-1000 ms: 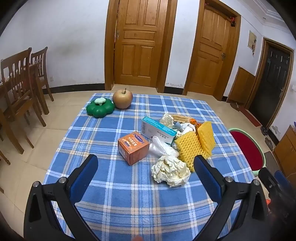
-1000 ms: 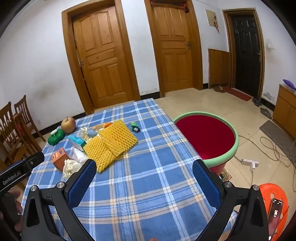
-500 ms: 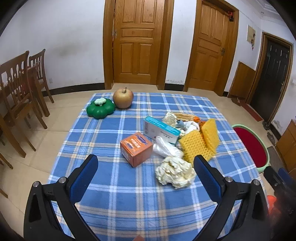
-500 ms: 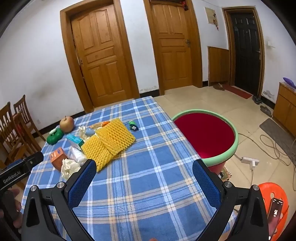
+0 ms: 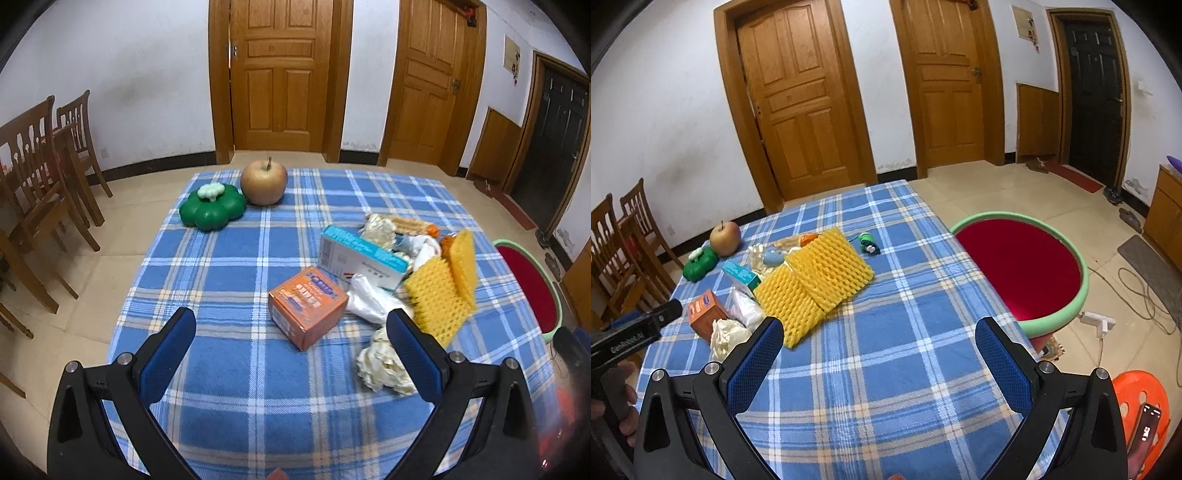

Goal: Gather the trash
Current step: 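Move both tools toward the yellow foam nets and orange box, then grasp the orange box with the left tool while the right tool grasps yellow foam net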

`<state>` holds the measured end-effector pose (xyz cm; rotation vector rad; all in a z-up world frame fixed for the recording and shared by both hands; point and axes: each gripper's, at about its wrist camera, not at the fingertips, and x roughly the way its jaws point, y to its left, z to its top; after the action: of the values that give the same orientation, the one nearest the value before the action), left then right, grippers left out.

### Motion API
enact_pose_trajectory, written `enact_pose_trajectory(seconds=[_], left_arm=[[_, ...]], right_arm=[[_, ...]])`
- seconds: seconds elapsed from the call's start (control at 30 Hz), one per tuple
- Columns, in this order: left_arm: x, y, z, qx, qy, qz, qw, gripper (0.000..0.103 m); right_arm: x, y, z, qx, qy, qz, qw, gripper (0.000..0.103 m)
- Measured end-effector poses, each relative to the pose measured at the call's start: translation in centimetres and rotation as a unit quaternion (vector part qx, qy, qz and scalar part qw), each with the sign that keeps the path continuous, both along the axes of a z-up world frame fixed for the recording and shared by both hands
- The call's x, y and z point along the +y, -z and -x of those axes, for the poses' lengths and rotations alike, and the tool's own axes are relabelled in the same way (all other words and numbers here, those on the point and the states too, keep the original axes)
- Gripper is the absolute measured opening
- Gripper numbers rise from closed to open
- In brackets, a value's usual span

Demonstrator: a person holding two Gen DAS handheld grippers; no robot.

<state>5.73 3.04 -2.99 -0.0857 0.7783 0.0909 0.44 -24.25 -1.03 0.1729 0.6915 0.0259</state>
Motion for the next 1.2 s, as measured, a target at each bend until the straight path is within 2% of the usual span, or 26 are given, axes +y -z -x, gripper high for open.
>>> enact_pose_trajectory(seconds=[0.13,0.27,0.5,0.7,0.93,1.0,1.07,1.2], left_arm=[[0.4,1.2,-1.4,0.015,0.006,-0.004,0.9999,0.101],[0.9,1.9,-2.7,0.017,0.0,-0.019,0.9997,0.101],[1.4,3.2,-4.7,0.034,0.016,-0.007,0.9993,0.101],[1.7,3.7,-5.3,0.036,0.033,0.024,0.9985,0.101],[2.3,4.0,-5.4,0.032,0.053,0.066,0.9959,0.093],[2.4,4.0,-5.4,0.029,0.057,0.072,0.9954,0.091],[2.5,4.2,-5.5,0.03,0.06,0.078,0.9947,0.09],[2.1,4.4,-5.7,0.029,0.078,0.082,0.9932,0.09]], right_arm=[[0.1,0.1,-1.0,0.002,-0.004,-0.008,1.0,0.103],[0.1,0.5,-3.0,0.024,-0.01,-0.02,0.999,0.103],[1.0,1.4,-6.3,0.041,-0.014,-0.016,0.999,0.103],[2.5,2.5,-8.7,0.066,-0.023,-0.005,0.998,0.103],[4.7,3.8,-10.3,0.08,-0.042,0.014,0.996,0.103],[5.2,4.1,-10.5,0.079,-0.042,0.016,0.996,0.099],[5.8,4.4,-10.8,0.08,-0.045,0.024,0.995,0.084],[6.6,5.0,-11.4,0.088,-0.051,0.041,0.994,0.066]])
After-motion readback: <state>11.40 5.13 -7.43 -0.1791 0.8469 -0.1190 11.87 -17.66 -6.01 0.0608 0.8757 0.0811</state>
